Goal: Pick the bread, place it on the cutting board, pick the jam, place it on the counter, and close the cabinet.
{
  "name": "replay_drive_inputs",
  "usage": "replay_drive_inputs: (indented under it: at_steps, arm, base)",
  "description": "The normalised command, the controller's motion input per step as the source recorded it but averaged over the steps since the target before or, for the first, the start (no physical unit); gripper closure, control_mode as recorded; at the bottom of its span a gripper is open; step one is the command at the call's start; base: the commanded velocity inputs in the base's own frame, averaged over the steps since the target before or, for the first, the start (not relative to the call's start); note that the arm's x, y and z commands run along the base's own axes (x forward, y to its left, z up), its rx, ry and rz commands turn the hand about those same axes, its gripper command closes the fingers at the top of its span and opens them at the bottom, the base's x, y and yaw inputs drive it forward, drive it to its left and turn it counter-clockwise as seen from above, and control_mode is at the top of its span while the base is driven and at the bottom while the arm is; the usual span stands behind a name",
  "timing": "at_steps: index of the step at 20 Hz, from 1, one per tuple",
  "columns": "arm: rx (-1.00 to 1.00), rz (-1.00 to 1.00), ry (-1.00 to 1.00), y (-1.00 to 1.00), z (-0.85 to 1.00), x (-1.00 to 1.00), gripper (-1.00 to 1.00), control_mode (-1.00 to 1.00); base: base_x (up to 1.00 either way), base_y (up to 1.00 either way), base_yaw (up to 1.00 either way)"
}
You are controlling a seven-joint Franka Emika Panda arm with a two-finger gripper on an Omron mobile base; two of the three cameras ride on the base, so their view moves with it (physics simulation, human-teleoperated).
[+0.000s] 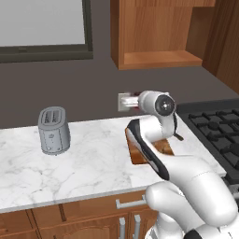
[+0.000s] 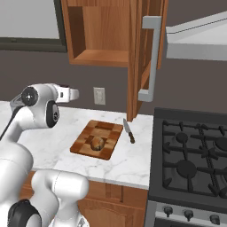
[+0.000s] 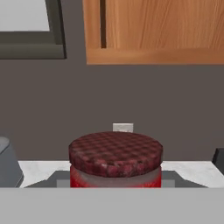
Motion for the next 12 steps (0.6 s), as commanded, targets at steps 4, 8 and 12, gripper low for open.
replay_drive_inputs:
  at_steps: [4,8,12]
  arm:
    - [0.0,0.0,0.02,0.31,-0.31,0.0,1.0,-1.0]
    - [0.0,0.0,0.01,0.29,-0.32,0.0,1.0,-1.0]
    - [0.0,0.0,0.01,0.21,-0.28,0.0,1.0,-1.0]
  base:
    - [0.0,0.0,0.0]
    - [0.0,0.0,0.0]
    - [0.0,0.0,0.0]
